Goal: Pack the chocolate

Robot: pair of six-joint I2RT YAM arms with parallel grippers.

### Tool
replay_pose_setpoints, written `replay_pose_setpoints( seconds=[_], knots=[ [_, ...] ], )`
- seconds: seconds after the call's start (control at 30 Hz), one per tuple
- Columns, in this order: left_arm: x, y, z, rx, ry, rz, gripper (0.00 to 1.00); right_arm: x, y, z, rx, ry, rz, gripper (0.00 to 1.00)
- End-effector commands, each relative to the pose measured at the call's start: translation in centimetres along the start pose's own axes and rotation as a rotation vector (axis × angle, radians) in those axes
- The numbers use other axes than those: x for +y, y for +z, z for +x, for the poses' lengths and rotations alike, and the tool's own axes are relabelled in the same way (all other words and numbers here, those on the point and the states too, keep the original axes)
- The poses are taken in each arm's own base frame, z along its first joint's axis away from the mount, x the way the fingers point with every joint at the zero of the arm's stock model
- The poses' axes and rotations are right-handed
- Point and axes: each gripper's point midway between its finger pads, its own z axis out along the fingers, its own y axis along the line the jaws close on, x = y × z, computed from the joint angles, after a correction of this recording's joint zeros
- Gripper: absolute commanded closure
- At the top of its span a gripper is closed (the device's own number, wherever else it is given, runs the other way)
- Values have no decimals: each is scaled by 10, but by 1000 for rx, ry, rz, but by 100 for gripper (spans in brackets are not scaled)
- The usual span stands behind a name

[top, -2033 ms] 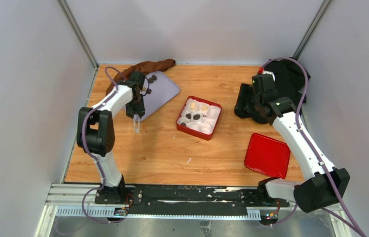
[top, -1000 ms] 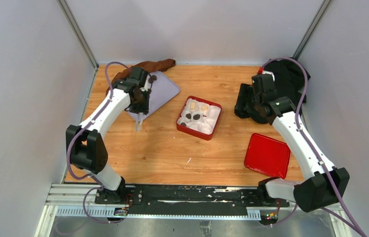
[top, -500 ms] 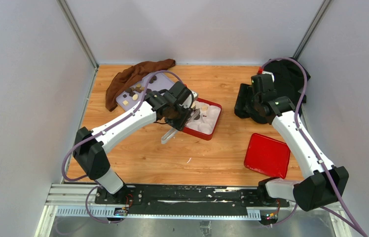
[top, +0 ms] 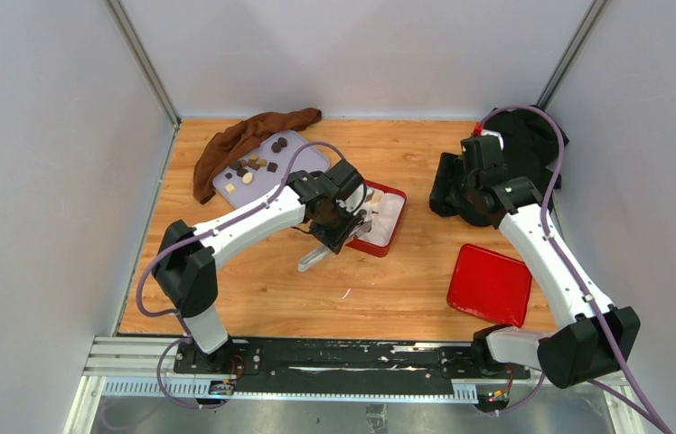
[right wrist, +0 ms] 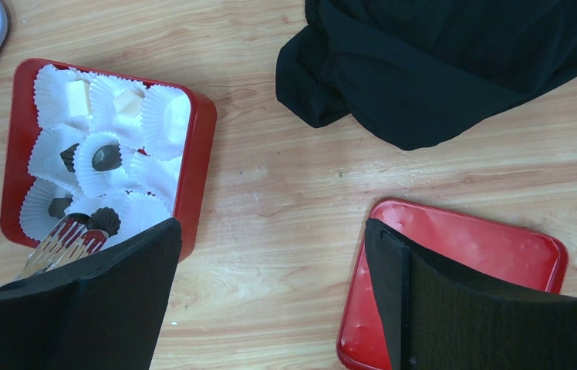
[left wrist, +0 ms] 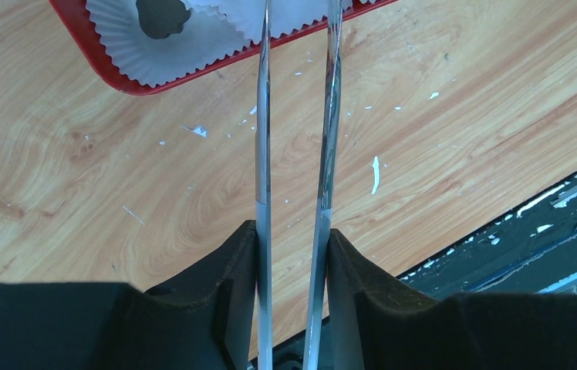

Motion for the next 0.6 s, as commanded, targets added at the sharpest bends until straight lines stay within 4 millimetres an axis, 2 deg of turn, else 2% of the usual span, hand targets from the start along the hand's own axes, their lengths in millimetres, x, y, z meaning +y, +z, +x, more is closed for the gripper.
replay_pose_setpoints(
  seconds=[0.0,0.3,0.57],
  knots=[
    [-1,3,1,15,16,-5,79,-6,-4,1,-2,-7,15,8],
    [11,8,4,27,-18,-85,78,-8,-4,2,-2,-15,21,8],
    [12,14,9,49,-29,-89,73,-9,-4,2,-3,-17,23,8]
  ],
)
